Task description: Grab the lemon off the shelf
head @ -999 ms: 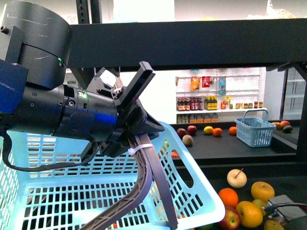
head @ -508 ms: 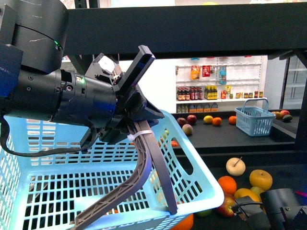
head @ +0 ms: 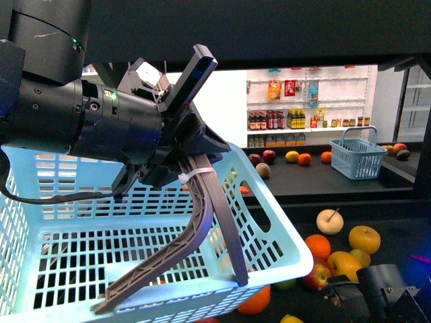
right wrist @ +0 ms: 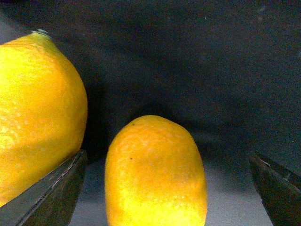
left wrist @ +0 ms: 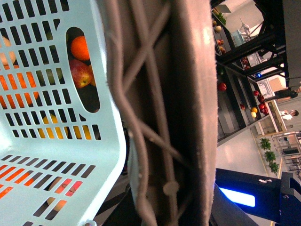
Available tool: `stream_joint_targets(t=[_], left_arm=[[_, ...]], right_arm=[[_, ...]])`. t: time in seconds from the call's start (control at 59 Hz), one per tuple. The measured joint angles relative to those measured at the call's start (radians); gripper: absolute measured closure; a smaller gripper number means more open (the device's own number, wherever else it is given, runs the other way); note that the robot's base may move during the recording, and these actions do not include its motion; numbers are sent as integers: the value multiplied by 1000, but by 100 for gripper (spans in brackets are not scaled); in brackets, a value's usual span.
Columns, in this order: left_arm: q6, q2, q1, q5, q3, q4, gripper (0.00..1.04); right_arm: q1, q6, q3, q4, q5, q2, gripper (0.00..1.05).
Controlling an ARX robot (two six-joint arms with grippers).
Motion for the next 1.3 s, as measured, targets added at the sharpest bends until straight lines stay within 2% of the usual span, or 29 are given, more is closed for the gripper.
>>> stream_joint_targets(t=[0.186,0.508,0.593,0.847,1.05,1.186,1.304], left_arm=[[0,0,0,0,0,0,92],[0,0,0,0,0,0,92],[0,0,0,0,0,0,92],[0,0,0,0,0,0,92],[0,0,0,0,0,0,92],[0,0,0,0,0,0,92],[0,0,0,0,0,0,92]], right_arm=[[-3,0,18,-10,1,29,4],[0,2,41,-16,0,49,46],[-1,3,41,-13,-1,49,51],[-17,-2,-48,61,3,-14,52],[-64,13,-228,203,-9,-254,52],[-79,76,-338,241,-101,-488,52],[-37,164,-397,204,-203,-730,52]])
